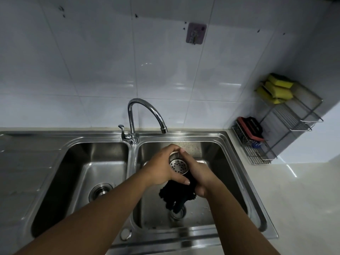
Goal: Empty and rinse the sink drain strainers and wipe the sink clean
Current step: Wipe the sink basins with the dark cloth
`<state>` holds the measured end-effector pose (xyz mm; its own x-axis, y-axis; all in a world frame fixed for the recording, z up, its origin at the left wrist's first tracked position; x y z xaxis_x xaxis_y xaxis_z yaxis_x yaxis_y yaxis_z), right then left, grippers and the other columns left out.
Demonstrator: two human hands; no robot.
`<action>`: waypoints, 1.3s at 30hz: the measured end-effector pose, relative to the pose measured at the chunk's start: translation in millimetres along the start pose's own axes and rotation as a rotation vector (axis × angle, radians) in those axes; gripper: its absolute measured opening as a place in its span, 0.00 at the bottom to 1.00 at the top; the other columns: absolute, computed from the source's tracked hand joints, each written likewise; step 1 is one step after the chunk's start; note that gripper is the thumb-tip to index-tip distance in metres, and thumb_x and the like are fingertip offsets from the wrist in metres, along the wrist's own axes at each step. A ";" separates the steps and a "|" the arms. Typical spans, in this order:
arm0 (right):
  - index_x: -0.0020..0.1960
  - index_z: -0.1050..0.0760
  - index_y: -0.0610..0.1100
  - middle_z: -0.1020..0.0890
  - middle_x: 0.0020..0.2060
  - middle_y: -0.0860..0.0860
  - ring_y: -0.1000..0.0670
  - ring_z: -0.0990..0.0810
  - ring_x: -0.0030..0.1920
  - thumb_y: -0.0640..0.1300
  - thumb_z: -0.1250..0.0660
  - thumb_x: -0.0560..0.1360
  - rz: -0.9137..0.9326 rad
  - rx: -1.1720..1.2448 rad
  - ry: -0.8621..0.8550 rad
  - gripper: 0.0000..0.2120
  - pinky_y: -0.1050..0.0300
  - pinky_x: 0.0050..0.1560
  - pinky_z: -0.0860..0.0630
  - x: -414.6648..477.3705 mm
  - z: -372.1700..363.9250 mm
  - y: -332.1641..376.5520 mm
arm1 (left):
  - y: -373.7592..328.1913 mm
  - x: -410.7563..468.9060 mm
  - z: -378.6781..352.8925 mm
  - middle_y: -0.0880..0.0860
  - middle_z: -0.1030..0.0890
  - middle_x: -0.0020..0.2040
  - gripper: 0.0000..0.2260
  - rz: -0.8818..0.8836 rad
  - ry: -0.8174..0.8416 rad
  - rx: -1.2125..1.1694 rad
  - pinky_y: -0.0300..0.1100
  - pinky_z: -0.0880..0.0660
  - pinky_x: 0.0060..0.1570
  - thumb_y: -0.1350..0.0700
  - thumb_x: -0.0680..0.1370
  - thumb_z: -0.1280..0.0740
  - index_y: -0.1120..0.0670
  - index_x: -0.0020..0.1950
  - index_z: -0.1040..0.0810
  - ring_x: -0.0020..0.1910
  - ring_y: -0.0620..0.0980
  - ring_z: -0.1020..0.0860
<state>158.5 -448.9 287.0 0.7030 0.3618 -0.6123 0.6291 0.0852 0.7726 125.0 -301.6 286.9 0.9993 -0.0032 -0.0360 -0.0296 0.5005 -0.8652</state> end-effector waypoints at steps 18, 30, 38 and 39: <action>0.50 0.16 0.47 0.14 0.51 0.46 0.47 0.17 0.52 0.53 0.41 0.79 0.295 -0.667 -0.121 0.17 0.47 0.59 0.22 -2.5 -19.6 2.2 | 10.1 4.2 -20.3 0.47 0.19 0.54 0.30 0.128 -0.092 0.251 0.24 0.32 0.39 0.54 0.62 0.18 0.51 0.62 0.24 0.46 0.42 0.23; 0.30 0.21 0.48 0.21 0.28 0.54 0.59 0.25 0.29 0.54 0.37 0.79 0.335 -0.720 -0.051 0.21 0.60 0.36 0.30 4.8 -11.8 -16.8 | 34.4 4.6 -21.9 0.48 0.17 0.50 0.26 0.174 -0.054 0.206 0.33 0.27 0.42 0.59 0.60 0.19 0.49 0.56 0.21 0.45 0.45 0.20; 0.42 0.15 0.45 0.14 0.37 0.44 0.47 0.17 0.36 0.53 0.32 0.75 0.220 -0.224 -0.253 0.13 0.51 0.40 0.20 21.3 14.3 -10.4 | 61.2 5.3 -24.1 0.44 0.22 0.54 0.39 0.309 -0.082 0.171 0.34 0.30 0.49 0.46 0.55 0.15 0.47 0.63 0.25 0.52 0.44 0.24; 0.43 0.15 0.43 0.14 0.39 0.43 0.45 0.17 0.38 0.52 0.31 0.75 0.202 -0.185 -0.259 0.13 0.49 0.41 0.20 23.2 17.0 -10.1 | 65.0 4.4 -25.9 0.45 0.25 0.57 0.40 0.317 -0.081 0.195 0.37 0.30 0.53 0.43 0.55 0.16 0.48 0.64 0.25 0.54 0.44 0.26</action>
<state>174.1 -457.1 262.1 0.8823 0.1436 -0.4482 0.4151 0.2112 0.8849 126.9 -291.5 217.5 0.9398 0.2431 -0.2403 -0.3411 0.6209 -0.7058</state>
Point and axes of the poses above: each hand's wrist, its own x-axis towards the middle knuckle, its own z-axis out of the back of the hand, y = z × x, the point moved 2 cm from there along x, towards the middle knuckle
